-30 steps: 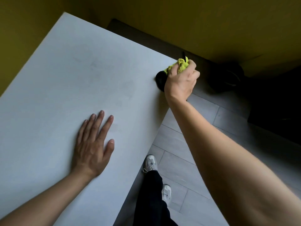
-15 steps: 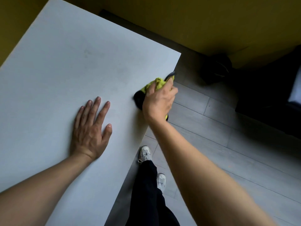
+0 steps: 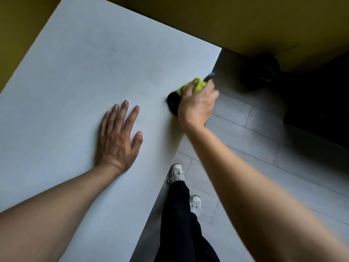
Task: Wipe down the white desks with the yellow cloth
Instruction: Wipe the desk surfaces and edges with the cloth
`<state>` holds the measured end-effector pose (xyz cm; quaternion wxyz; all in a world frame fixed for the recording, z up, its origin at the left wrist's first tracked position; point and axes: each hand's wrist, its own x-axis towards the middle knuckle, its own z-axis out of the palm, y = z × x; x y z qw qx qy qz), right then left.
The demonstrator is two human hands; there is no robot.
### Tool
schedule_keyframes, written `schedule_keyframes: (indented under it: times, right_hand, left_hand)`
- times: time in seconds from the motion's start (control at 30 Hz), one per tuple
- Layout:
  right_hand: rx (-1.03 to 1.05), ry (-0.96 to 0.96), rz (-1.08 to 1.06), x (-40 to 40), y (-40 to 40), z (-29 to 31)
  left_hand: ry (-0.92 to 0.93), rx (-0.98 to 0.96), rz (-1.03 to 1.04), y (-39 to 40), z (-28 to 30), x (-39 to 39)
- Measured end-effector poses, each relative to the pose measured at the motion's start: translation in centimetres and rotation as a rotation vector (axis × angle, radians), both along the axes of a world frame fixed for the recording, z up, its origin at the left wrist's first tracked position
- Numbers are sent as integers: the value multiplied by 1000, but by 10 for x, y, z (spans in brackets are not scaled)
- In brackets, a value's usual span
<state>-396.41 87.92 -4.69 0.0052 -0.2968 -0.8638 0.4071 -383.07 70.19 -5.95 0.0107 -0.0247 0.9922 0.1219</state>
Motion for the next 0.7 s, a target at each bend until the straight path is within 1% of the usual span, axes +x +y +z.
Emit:
schedule_keyframes:
  times: [0.13, 0.23, 0.37, 0.47, 0.57, 0.63, 0.7]
  right_hand:
    - [3, -40, 87, 105, -21, -1]
    - [26, -63, 96, 121, -24, -2]
    - [29, -51, 36, 75, -19, -2]
    - [25, -15, -32, 15, -5, -3]
    - [61, -56, -49, -41, 9, -1]
    - [73, -88, -59, -59, 14, -1]
    - [79, -89, -65, -55, 12, -2]
  left_hand:
    - [9, 0, -8, 0, 0, 1]
    - [5, -3, -8, 1, 0, 0]
    - [-3, -19, -9, 1, 2, -1]
    - [-3, -14, -4, 3, 2, -1]
    - [4, -2, 6, 4, 3, -1]
    - [7, 4, 8, 4, 3, 0]
    - [9, 6, 5, 4, 4, 0]
